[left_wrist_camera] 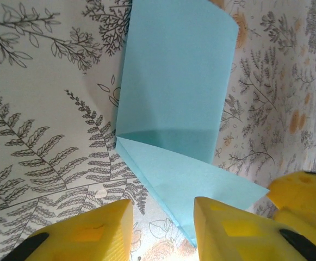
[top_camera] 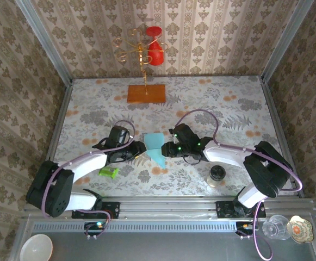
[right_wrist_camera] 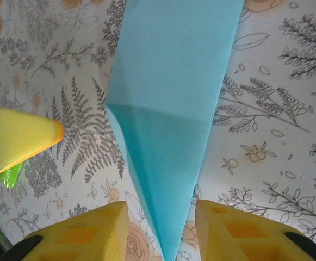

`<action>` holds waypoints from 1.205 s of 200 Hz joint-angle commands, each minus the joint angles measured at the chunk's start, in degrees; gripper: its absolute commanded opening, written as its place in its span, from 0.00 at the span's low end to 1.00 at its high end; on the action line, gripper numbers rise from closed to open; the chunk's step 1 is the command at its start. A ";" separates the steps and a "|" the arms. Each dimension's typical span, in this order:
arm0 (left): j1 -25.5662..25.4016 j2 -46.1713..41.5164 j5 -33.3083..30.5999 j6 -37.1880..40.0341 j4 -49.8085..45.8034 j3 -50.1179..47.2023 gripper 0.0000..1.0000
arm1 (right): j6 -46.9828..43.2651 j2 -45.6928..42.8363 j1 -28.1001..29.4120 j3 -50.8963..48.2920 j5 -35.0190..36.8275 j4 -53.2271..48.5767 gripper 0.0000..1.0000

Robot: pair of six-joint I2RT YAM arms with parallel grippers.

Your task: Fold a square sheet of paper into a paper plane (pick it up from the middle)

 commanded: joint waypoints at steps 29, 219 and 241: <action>-0.74 3.31 -0.63 -4.49 5.18 -0.51 0.38 | -3.20 2.78 4.37 2.67 -2.18 2.06 0.33; -0.56 11.48 3.49 -7.72 12.68 1.53 0.44 | 6.83 13.59 1.42 0.23 -5.62 8.93 0.27; -0.56 12.17 3.76 -8.06 13.64 1.65 0.42 | 7.61 13.74 0.93 -0.69 -6.32 10.10 0.27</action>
